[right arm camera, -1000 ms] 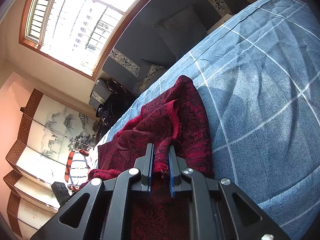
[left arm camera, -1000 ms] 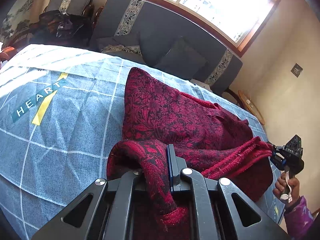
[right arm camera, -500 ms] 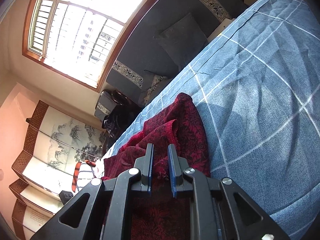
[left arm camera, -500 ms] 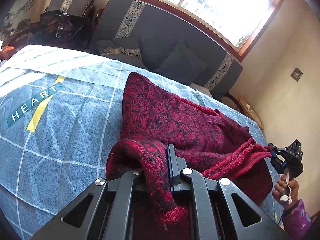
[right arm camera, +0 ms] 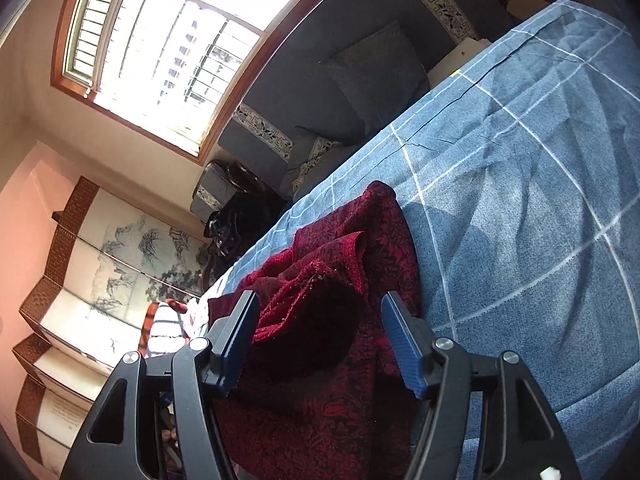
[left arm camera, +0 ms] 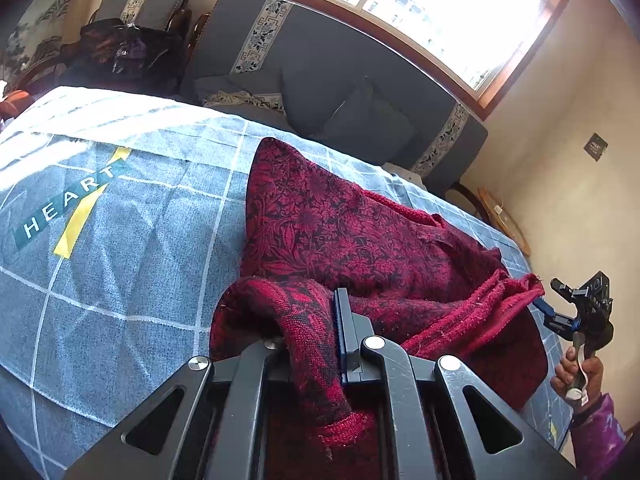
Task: Fold small clothes
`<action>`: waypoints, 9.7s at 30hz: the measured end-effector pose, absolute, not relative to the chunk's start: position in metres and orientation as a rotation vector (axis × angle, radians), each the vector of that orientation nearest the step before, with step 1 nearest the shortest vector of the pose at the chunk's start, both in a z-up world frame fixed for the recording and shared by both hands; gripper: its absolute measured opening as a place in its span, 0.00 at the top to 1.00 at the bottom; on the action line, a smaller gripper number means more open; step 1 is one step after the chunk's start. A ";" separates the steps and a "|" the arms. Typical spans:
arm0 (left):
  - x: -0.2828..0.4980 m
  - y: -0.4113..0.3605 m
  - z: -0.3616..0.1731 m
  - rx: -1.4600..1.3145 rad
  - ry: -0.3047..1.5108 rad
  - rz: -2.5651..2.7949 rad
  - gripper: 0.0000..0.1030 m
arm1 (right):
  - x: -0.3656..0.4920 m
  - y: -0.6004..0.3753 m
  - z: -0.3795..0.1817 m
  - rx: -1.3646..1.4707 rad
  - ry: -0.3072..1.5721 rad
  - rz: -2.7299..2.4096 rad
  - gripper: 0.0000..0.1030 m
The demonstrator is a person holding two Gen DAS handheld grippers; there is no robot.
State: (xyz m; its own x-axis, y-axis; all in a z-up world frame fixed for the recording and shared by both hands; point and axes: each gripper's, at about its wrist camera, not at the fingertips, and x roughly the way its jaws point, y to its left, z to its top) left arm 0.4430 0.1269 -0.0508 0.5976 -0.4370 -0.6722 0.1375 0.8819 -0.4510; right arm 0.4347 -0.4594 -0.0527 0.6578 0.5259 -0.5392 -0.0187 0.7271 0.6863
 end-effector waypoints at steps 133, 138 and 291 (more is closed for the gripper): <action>0.248 0.174 -0.085 -0.666 0.953 -0.436 0.72 | 0.245 -0.389 -0.123 0.746 0.972 0.360 0.73; 0.239 0.194 -0.072 -0.692 0.897 -0.381 0.38 | 0.230 -0.399 -0.088 0.603 0.890 0.221 0.46; 0.397 0.134 -0.043 -0.322 1.128 -0.678 0.62 | 0.353 -0.186 -0.081 0.343 0.924 0.591 0.74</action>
State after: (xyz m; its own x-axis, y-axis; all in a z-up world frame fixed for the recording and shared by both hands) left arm 0.3972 0.1337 -0.0428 0.2583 -0.6444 -0.7197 0.3330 0.7587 -0.5598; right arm 0.3528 -0.1860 -0.0814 0.4617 0.6114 -0.6427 -0.3277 0.7908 0.5170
